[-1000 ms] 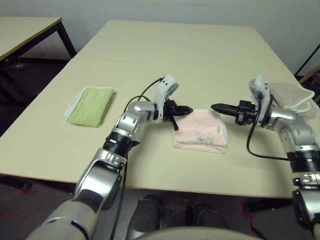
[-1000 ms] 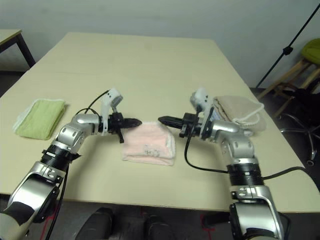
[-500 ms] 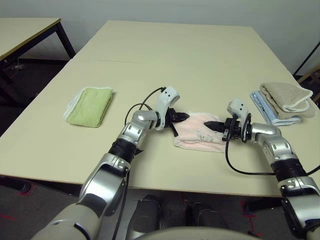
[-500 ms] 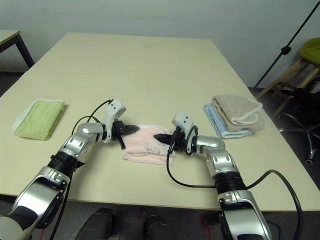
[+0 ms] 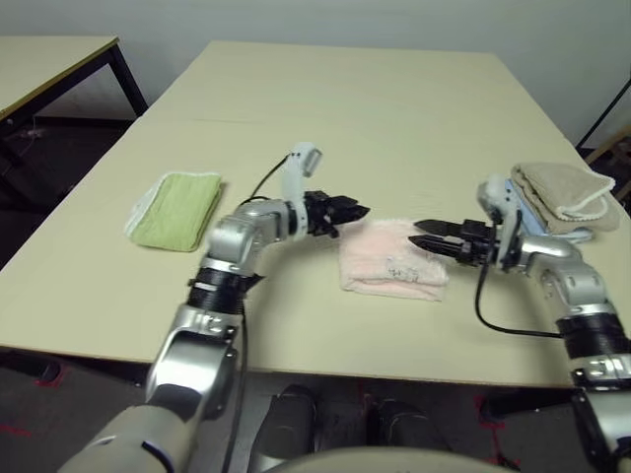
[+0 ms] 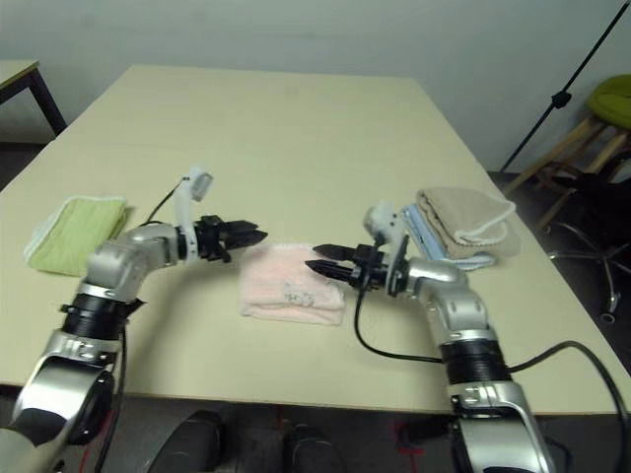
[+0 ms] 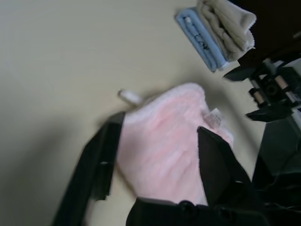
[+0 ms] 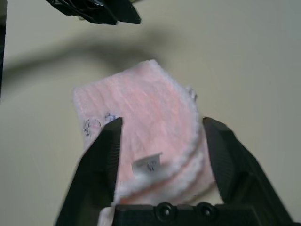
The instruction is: Fold the towel and set it aside.
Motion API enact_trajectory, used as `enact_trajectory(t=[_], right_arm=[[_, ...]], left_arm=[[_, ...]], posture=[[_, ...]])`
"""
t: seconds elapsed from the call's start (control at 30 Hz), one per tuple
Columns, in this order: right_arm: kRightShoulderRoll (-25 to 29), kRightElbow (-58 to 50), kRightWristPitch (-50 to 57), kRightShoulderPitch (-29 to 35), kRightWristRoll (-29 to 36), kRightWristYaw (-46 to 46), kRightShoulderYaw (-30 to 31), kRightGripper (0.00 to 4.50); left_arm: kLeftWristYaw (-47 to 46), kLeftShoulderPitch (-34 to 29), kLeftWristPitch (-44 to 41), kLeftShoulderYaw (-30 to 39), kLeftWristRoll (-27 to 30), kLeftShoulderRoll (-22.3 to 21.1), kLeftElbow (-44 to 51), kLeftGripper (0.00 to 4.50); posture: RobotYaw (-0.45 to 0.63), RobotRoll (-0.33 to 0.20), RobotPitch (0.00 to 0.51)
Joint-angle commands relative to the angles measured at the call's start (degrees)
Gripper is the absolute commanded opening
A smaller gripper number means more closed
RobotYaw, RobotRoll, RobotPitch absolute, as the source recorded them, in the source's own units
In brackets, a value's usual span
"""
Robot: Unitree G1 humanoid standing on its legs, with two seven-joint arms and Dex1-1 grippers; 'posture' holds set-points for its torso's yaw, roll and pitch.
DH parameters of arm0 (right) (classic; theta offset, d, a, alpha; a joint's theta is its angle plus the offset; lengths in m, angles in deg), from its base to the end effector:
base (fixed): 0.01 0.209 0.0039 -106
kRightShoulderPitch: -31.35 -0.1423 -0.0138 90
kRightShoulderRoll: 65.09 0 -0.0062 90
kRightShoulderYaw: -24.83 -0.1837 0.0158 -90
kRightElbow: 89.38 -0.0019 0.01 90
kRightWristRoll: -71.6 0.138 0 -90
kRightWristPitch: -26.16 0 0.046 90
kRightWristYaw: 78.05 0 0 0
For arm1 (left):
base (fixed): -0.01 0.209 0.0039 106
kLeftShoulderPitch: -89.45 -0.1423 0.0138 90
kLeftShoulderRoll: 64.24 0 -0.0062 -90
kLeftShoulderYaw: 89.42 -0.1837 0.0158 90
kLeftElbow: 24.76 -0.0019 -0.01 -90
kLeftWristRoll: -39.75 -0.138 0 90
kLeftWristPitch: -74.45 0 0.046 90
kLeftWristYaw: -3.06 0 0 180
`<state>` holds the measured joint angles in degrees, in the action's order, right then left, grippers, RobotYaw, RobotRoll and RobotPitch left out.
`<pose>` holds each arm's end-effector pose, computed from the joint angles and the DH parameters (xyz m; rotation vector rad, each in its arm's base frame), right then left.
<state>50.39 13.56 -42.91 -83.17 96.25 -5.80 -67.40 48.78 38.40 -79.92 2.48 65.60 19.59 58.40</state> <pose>0.2711 -0.2844 0.1492 -0.1353 0.2385 1.1128 0.2990 0.1855 0.1594 -0.2272 0.5464 -0.9300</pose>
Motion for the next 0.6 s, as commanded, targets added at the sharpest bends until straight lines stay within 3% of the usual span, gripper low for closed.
enact_trajectory(t=[0.03, 0.23, 0.6], right_arm=[[2.8, -1.6, 1.2, -0.9, 1.8, 2.8, -1.9, 4.5], [9.3, -3.1, 4.2, -0.7, 3.8, 8.5, -2.9, 4.5], [10.6, -7.2, 4.3, 2.2, 5.2, 7.0, -6.5, 4.5]], left_arm=[[-1.6, -1.0, -8.4, 2.2, 2.5, -1.2, -3.6, 4.38], [-0.4, -1.6, -18.5, -1.1, 6.0, -1.5, -7.0, 4.45], [-4.6, 6.0, -15.8, 0.3, 4.5, 6.8, -25.7, 4.45]], posture=[[0.13, 0.0, 0.077], [0.12, 0.0, 0.075], [0.06, 0.0, 0.082]])
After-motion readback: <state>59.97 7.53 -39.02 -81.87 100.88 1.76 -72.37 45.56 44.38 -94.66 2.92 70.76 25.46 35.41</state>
